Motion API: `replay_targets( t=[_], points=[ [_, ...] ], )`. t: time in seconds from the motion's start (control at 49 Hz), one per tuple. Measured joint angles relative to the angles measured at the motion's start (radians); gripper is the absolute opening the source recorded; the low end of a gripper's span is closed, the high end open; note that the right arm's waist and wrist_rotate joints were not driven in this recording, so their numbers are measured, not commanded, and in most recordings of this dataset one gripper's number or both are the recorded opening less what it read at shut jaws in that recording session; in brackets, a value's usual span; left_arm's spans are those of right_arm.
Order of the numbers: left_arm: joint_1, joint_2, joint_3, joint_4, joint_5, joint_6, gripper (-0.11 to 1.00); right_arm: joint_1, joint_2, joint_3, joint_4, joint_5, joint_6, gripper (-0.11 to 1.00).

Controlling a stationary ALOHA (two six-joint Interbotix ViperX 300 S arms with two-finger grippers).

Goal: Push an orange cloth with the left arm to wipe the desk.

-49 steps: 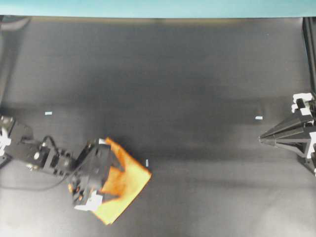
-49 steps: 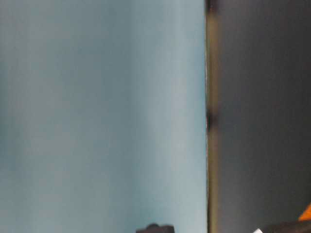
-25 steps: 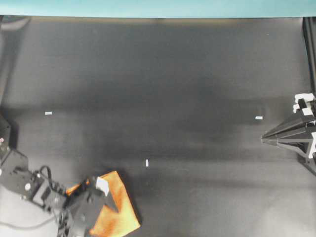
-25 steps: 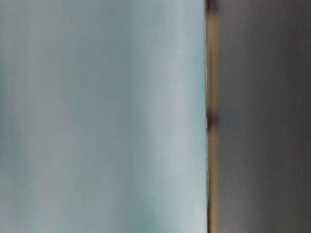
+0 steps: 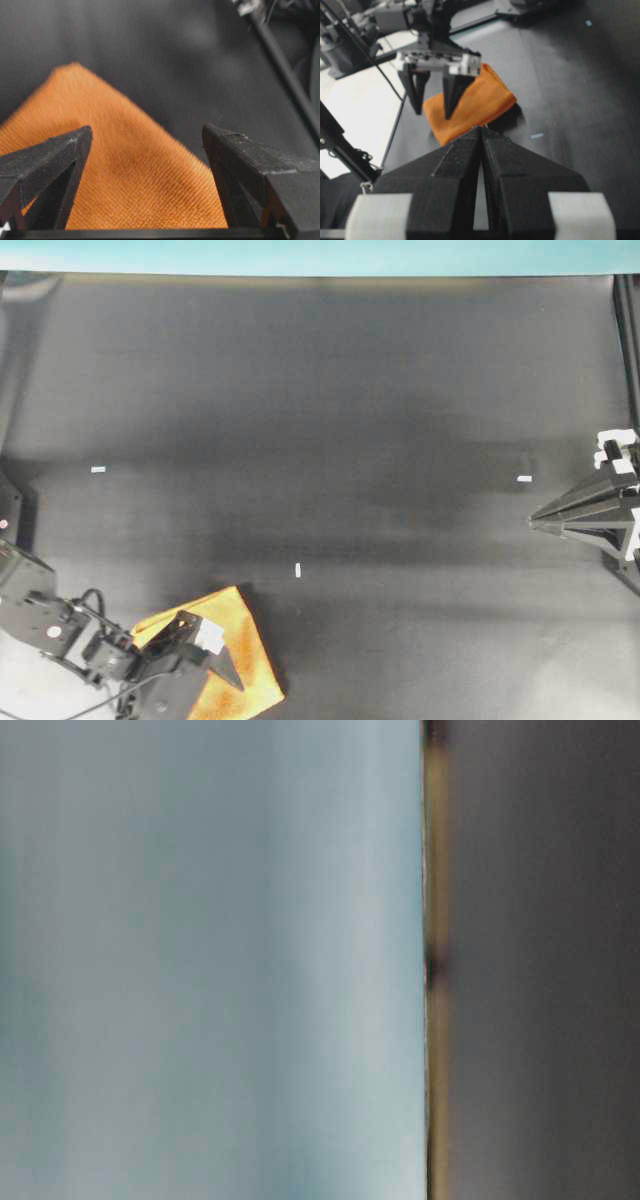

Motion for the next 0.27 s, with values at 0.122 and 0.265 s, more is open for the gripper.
replay_targets(
  t=[0.122, 0.265],
  points=[
    [0.0, -0.078, 0.028, 0.0, 0.031, 0.035, 0.86, -0.002, -0.002, 0.0, 0.0, 0.0, -0.002, 0.0],
    [0.008, -0.184, 0.066, 0.0, 0.101, 0.054, 0.86, 0.0, -0.002, 0.003, -0.002, 0.0, 0.0, 0.0]
  ],
)
